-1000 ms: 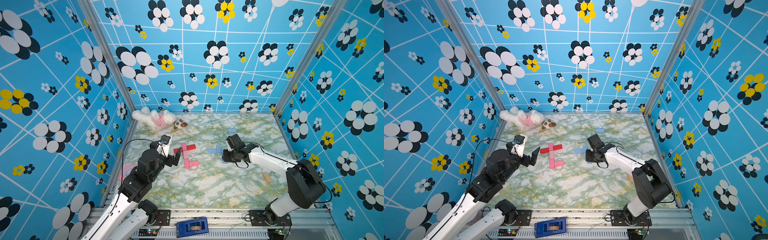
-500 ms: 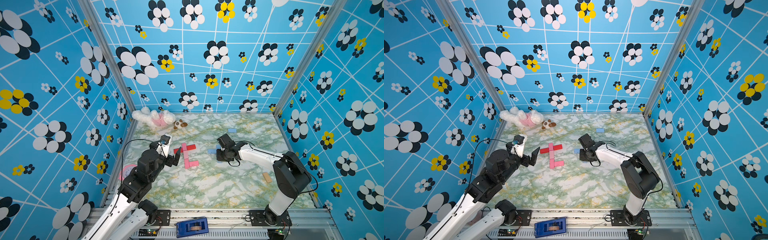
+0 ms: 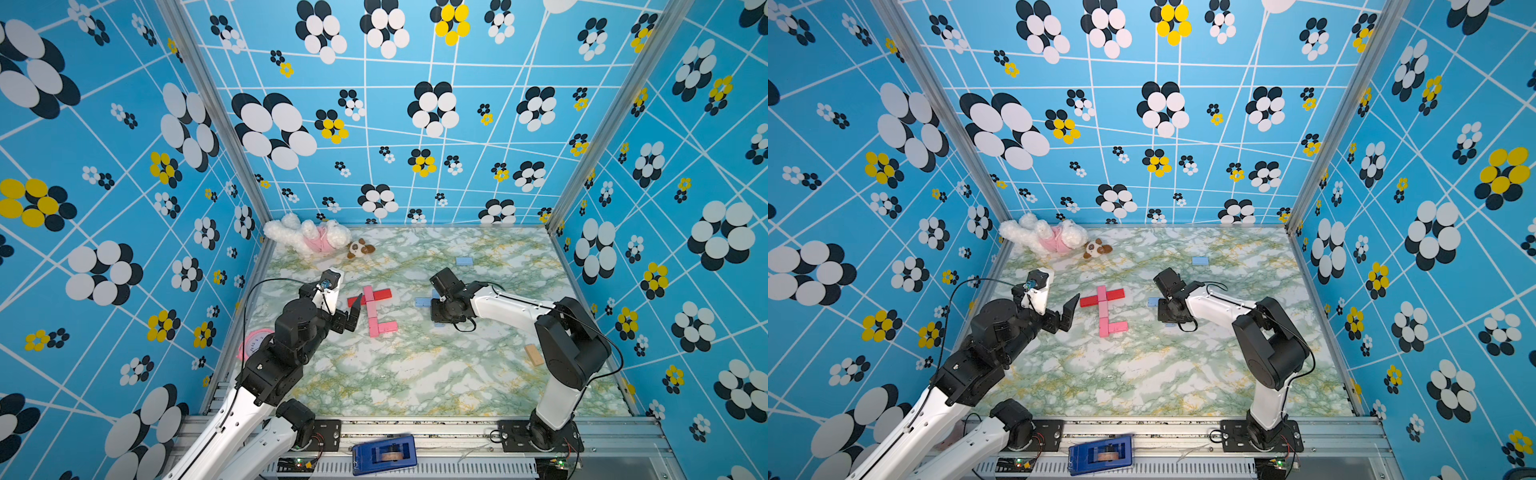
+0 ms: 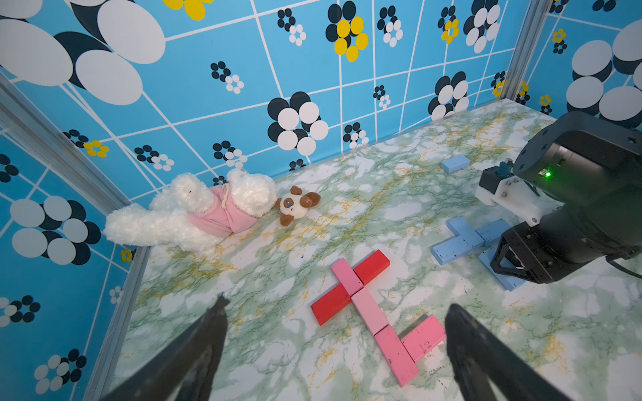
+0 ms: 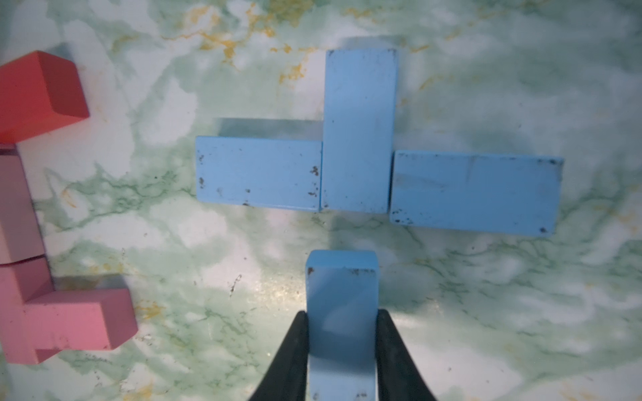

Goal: Assemble the letter t with building blocks
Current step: Assemble the building block at the center of the board.

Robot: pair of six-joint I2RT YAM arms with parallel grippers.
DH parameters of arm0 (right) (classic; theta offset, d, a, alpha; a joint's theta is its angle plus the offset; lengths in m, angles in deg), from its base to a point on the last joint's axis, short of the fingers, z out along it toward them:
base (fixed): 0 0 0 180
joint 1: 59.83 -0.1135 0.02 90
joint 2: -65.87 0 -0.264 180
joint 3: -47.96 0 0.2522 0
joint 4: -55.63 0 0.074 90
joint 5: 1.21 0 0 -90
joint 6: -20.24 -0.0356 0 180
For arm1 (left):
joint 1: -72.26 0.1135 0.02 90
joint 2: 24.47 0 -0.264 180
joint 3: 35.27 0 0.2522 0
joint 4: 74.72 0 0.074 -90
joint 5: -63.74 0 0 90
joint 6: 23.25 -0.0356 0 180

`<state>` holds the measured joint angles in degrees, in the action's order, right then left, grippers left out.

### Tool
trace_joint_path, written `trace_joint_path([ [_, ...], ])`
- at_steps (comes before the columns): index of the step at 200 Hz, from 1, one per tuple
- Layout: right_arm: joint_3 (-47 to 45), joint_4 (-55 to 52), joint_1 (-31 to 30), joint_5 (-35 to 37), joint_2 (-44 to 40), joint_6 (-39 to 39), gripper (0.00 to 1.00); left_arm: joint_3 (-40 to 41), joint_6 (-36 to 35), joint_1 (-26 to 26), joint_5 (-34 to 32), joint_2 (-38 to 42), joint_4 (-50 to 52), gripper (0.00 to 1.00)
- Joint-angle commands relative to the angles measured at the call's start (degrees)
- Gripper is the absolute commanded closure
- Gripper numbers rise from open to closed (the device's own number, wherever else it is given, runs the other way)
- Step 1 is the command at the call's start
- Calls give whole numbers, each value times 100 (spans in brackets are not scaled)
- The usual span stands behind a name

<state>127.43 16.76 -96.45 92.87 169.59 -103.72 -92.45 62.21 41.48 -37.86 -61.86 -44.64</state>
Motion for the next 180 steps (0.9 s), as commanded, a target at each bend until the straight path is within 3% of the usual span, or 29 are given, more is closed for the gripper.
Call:
trace_joint_path([
  [1, 168, -183, -37, 128, 150, -98, 85, 53, -12, -33, 9, 55, -32, 1],
  [180, 478, -429, -36, 361, 553, -94, 85, 58, -34, -31, 8, 56, -32, 1],
])
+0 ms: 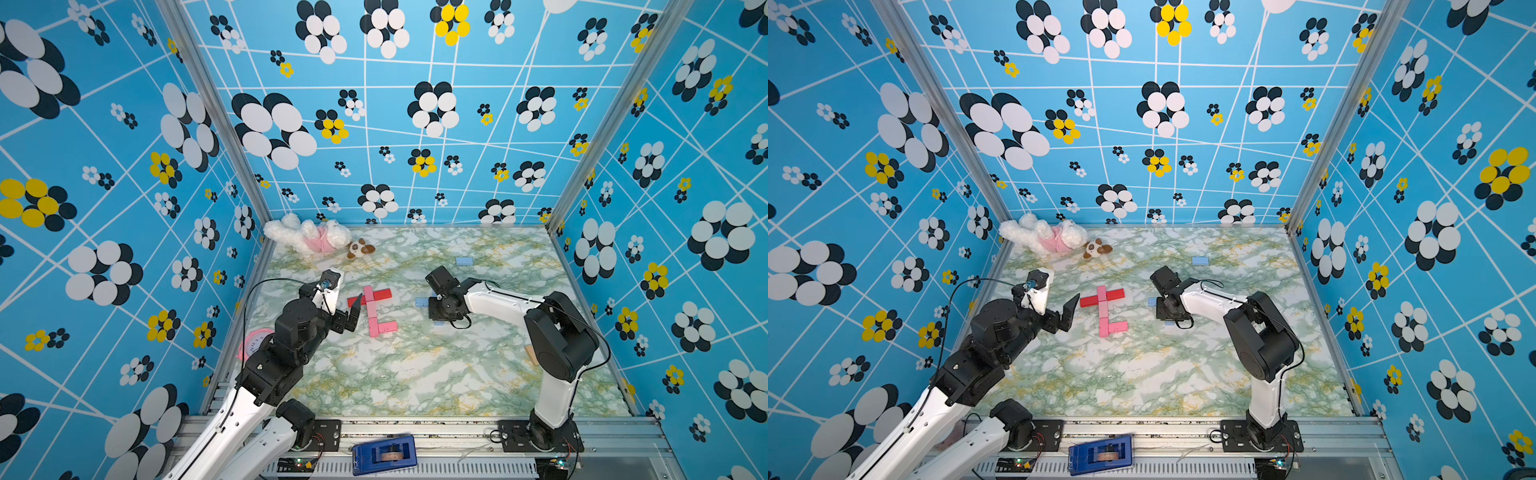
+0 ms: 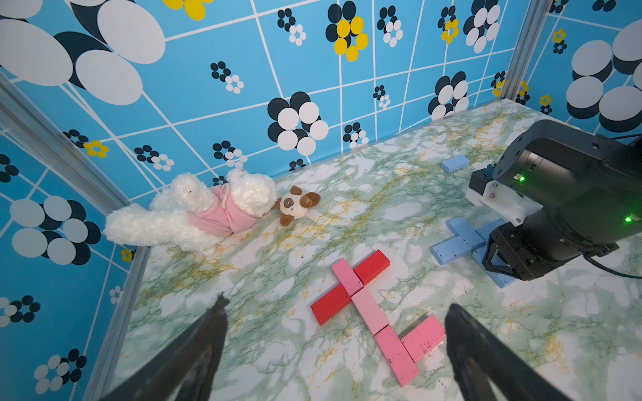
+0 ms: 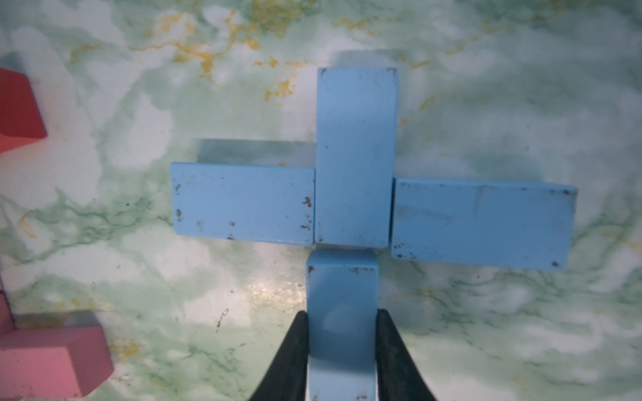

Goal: Assemble the letter t with building blocks
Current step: Assemble the building block at the center of the board.

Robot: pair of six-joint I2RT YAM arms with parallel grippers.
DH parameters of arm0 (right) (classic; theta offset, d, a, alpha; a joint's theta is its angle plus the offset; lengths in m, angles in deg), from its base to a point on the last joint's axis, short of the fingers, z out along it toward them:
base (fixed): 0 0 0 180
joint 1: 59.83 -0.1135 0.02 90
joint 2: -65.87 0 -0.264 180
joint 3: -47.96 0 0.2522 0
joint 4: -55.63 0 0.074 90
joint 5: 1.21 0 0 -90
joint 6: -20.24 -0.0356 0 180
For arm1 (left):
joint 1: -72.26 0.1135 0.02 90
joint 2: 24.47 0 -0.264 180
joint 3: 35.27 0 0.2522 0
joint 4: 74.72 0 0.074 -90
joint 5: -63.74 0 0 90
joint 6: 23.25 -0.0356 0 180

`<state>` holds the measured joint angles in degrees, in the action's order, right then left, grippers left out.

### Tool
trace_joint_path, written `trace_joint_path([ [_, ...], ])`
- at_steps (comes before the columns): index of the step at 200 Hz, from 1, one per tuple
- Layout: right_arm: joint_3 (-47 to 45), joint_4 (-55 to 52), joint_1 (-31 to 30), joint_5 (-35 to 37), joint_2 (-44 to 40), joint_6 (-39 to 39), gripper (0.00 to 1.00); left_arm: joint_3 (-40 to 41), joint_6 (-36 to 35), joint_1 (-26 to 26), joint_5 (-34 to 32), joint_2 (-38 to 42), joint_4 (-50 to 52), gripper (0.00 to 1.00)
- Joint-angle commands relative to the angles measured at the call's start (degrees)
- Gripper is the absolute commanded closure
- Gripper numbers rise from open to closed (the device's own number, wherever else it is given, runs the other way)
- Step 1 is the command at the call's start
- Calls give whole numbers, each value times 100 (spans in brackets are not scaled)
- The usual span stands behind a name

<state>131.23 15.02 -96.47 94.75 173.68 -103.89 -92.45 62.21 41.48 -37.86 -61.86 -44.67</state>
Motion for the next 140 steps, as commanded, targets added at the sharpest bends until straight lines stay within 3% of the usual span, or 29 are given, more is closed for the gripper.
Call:
trace_joint_path([
  [1, 93, -257, -35, 176, 144, -76, 85, 60, -36, -32, 8, 52, -30, 1],
  [140, 45, -329, -34, 275, 135, -169, 80, 58, -39, -33, 10, 72, -30, 1],
])
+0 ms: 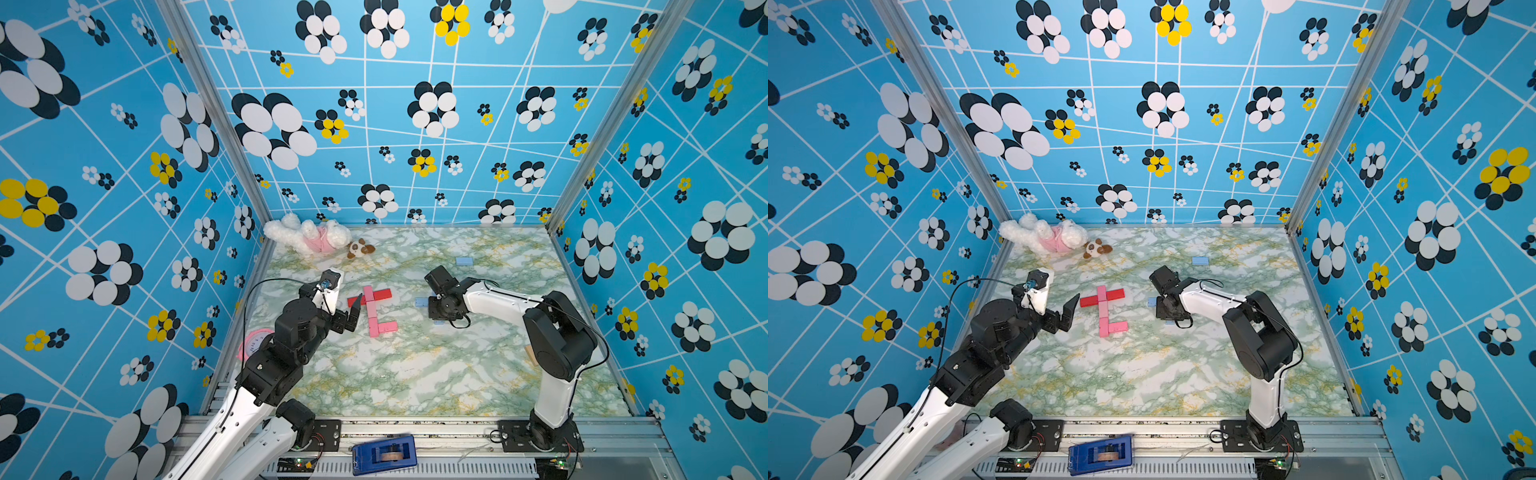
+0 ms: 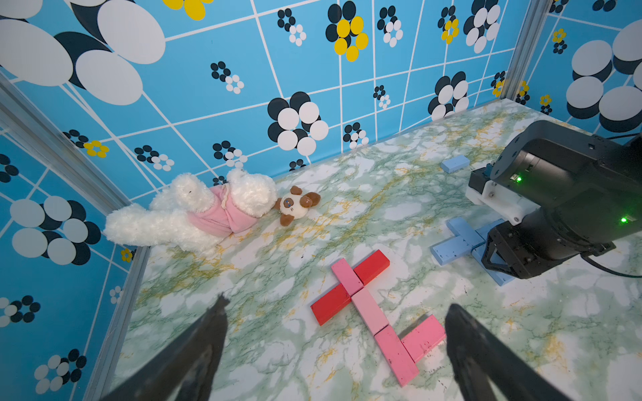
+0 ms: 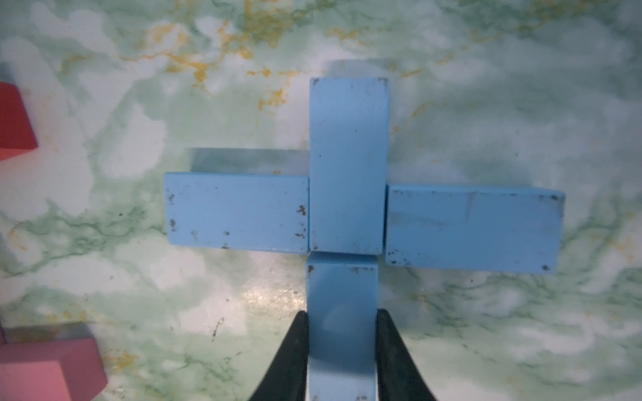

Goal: Assemble the letter t with building blocks
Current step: Assemble the building block at the center of the board.

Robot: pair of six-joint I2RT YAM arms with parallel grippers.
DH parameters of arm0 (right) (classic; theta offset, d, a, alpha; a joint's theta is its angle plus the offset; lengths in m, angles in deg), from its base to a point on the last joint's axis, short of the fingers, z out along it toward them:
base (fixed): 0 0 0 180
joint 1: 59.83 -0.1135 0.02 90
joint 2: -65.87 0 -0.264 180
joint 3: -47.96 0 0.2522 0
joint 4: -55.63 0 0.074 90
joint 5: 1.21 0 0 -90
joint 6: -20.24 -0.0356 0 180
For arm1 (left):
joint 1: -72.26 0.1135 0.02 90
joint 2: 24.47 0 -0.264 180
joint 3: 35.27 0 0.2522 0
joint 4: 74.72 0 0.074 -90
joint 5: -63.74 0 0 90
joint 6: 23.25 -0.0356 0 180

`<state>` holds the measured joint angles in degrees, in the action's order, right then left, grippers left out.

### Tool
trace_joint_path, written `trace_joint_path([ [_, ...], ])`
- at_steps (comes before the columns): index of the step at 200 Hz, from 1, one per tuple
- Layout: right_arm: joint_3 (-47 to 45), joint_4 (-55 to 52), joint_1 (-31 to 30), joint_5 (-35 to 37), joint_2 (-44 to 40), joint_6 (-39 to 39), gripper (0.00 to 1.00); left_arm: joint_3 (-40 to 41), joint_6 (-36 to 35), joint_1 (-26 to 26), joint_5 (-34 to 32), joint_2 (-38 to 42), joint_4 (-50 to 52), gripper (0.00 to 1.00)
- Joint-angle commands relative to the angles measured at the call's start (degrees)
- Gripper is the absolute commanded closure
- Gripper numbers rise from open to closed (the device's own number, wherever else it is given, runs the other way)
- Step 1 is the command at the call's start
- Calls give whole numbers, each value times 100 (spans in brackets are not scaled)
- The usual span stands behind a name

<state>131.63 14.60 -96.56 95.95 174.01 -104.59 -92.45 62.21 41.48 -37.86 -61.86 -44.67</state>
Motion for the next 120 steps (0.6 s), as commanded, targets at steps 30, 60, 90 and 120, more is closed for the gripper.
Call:
trace_joint_path([
  [30, 31, -294, -22, 171, 126, -103, 79, 53, -39, -32, 17, 73, -30, 1],
  [60, 62, -290, -26, 161, 171, -120, 79, 53, -39, -32, 17, 82, -30, 1],
  [90, 77, -300, -17, 186, 182, -121, 78, 57, -39, -33, 14, 91, -30, 1],
  [120, 90, -306, -18, 206, 208, -121, 78, 62, -39, -32, 26, 88, -30, 1],
])
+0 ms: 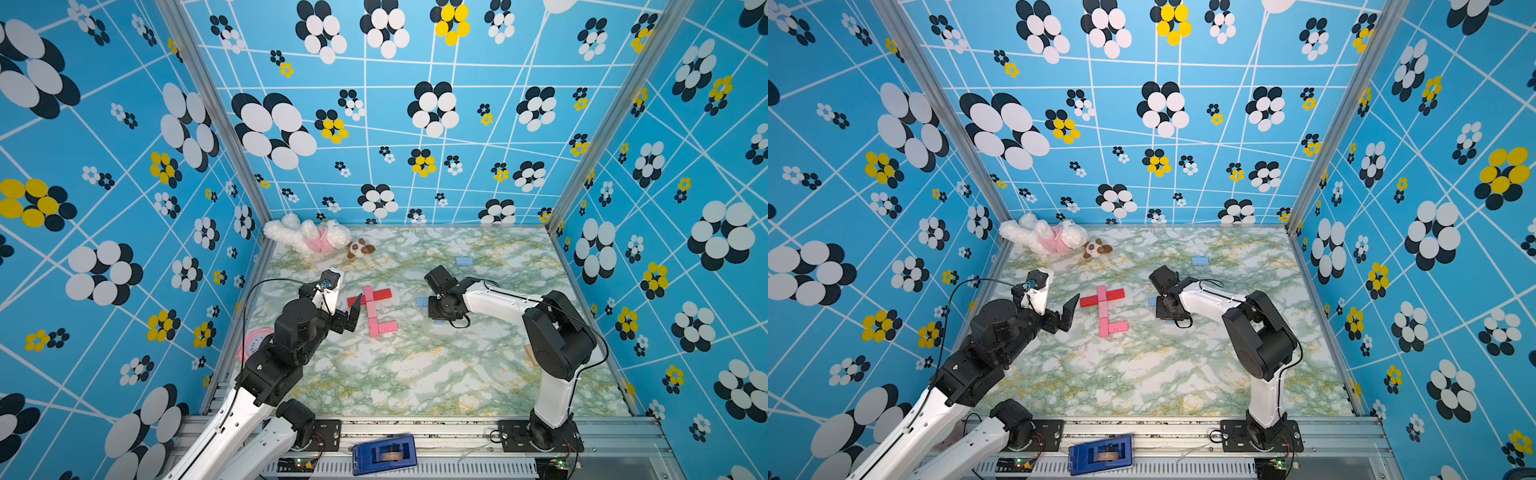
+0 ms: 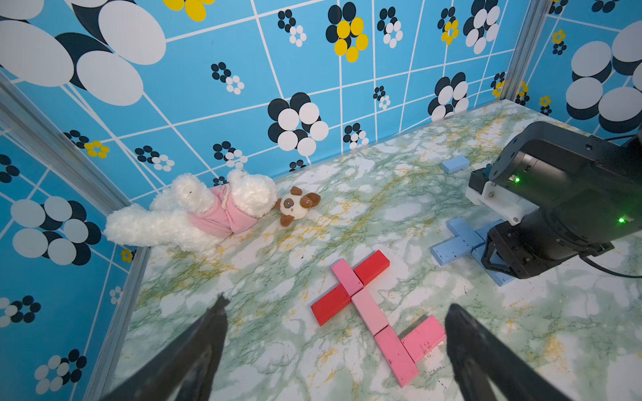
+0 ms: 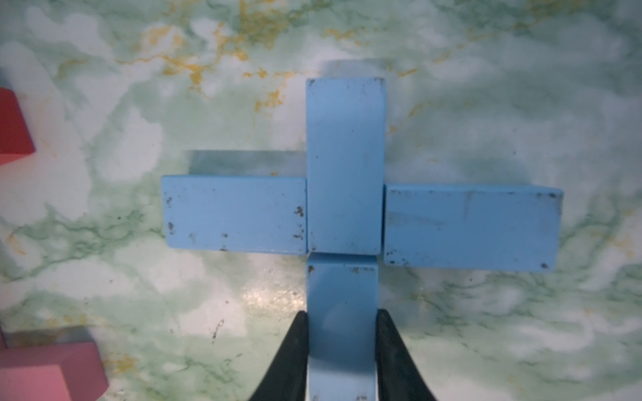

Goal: Assemble the letter t with building blocks
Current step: Assemble the building block at the center of the board.

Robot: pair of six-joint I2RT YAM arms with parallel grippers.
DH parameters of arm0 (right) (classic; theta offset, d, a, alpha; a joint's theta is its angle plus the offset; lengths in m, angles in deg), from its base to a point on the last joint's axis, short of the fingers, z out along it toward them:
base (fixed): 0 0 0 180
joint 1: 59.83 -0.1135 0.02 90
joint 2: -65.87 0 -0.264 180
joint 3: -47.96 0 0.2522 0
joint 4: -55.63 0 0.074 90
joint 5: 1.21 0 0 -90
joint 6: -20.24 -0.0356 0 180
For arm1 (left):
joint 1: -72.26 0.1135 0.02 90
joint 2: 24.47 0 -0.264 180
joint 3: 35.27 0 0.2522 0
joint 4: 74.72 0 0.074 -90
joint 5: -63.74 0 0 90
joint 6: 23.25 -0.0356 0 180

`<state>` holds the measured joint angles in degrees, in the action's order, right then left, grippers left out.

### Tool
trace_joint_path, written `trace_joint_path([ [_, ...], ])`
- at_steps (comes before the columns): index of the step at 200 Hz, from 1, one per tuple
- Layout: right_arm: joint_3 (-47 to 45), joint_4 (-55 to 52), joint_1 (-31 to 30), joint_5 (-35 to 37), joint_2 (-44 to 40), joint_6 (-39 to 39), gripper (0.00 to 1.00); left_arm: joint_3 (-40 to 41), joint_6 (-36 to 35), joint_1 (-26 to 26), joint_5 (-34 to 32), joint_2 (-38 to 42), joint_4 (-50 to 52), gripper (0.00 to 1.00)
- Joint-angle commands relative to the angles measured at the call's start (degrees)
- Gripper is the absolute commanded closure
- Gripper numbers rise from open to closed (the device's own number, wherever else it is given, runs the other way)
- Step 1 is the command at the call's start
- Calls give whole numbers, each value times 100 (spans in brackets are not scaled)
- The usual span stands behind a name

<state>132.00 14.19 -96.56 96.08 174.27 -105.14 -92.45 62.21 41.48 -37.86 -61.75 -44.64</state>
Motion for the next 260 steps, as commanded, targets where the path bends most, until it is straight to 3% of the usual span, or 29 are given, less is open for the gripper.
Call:
trace_joint_path([
  [1, 55, -264, -18, 193, 190, -66, 78, 62, -39, -32, 26, 78, -32, 1],
  [113, 160, -277, -5, 126, 270, -62, 74, 63, -30, -33, 52, 71, -32, 1],
  [260, -50, -147, -7, 123, -145, -277, 53, 53, -21, -33, 78, 63, -15, 1],
])
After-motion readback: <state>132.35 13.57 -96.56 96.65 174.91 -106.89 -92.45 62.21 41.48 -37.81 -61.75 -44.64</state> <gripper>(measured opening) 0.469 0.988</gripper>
